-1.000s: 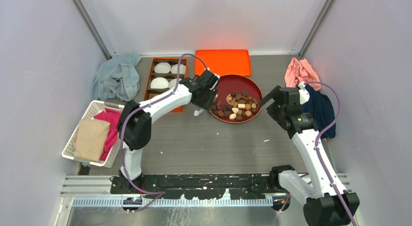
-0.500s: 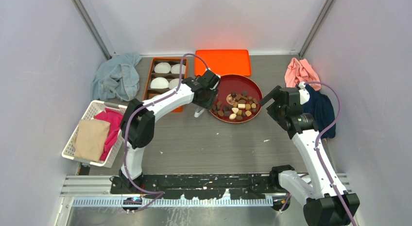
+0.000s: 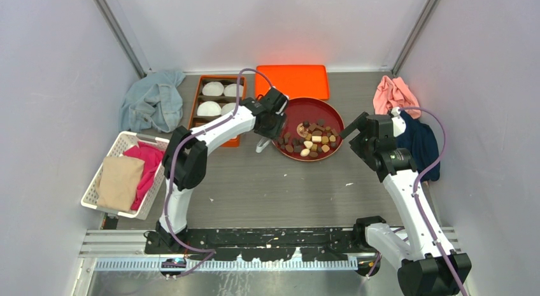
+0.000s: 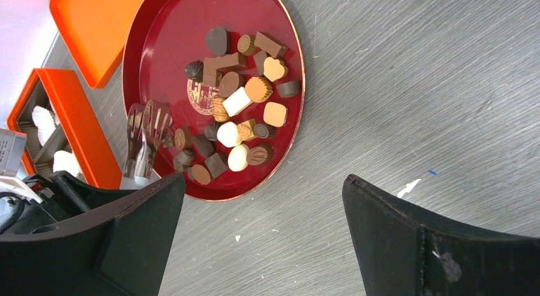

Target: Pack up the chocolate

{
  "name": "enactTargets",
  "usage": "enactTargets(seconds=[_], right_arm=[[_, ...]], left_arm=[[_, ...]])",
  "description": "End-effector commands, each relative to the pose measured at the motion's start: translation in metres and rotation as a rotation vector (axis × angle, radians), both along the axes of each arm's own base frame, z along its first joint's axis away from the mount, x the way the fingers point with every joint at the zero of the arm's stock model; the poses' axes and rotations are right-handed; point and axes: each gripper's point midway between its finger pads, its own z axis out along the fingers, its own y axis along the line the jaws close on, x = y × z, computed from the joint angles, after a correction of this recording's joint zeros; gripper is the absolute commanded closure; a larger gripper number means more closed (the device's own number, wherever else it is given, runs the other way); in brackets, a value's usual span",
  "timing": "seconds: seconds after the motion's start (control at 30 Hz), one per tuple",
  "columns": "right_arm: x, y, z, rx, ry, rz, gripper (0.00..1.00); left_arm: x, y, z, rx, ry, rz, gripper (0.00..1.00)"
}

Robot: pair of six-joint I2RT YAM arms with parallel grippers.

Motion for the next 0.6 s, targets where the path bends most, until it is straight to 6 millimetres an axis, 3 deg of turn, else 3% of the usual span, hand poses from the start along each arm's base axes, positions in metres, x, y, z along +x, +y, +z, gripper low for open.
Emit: enactTargets(seconds=[0.0, 0.33, 0.47, 0.57], right_arm=[[0.003, -0.003, 0.014, -0.002, -0.047, -0.016, 0.01], [0.003, -0.003, 0.013, -0.001, -0.043, -0.019, 0.01], [0.003, -0.003, 0.012, -0.001, -0.041, -0.017, 0.01], [0.002, -0.003, 0.013, -0.003, -0.043, -0.019, 0.01]], left_arm=[[0.008, -0.009, 0.019, -0.05, -0.023, -0.014, 0.57], [0.006, -0.007, 0.029, -0.056, -0.036, -0.019, 0.74], [0.006, -0.011, 0.044, -0.093, -0.055, -0.026, 0.86], [0.004, -0.016, 0.057, -0.135, -0.065, -0.039, 0.9]])
